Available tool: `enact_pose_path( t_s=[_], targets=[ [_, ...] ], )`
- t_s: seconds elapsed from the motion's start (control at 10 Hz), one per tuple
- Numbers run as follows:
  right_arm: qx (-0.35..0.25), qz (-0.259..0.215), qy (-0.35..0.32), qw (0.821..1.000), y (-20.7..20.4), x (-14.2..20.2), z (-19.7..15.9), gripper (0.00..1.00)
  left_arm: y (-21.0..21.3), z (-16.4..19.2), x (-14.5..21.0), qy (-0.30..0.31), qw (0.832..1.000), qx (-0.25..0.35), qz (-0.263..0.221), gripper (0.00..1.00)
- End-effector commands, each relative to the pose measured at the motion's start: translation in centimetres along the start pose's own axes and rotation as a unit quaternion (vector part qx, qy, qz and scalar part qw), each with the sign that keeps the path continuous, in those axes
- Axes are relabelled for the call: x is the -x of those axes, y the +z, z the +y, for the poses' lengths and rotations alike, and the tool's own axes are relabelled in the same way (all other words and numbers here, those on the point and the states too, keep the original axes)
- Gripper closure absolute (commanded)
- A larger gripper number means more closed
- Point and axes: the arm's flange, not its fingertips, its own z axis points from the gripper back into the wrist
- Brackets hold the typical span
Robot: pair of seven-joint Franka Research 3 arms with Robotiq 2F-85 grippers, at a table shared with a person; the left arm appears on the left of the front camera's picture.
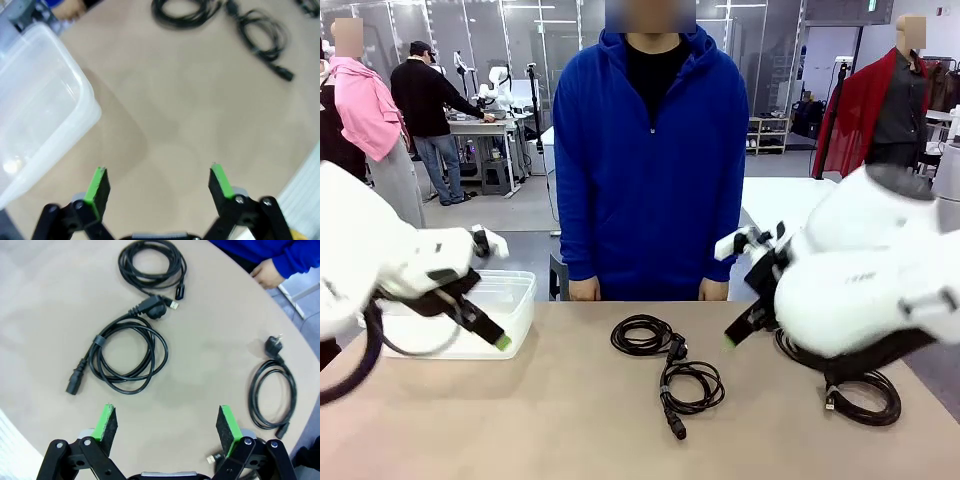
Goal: Organize and store the cables.
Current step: Place the Power Cable into the Organizing box.
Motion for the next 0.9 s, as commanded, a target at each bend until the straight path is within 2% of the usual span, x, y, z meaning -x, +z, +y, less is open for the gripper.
enact_pose_path(
  t_s=[0.0,0.3,0.5,0.8],
  targets=[
    [-0.02,0.005,0.01,1.0,4.8,-1.1,-2.6,0.0,6.3,2.2,-0.5,-0.02,0.999,0.036,0.012,0.0],
    [-0.065,-0.033,-0.004,0.997,13.5,-0.7,-6.3,0.0,16.0,3.3,0.3,-0.06,0.998,0.009,-0.014,0.0],
    [-0.05,-0.05,-0.014,0.997,17.9,1.8,-8.9,0.0,20.4,5.6,1.8,-0.026,0.999,-0.015,-0.024,0.0],
    [-0.035,-0.069,-0.043,0.996,20.8,5.4,-12.3,0.0,22.4,7.7,3.9,-0.011,0.998,-0.047,-0.045,0.0]
  ],
)
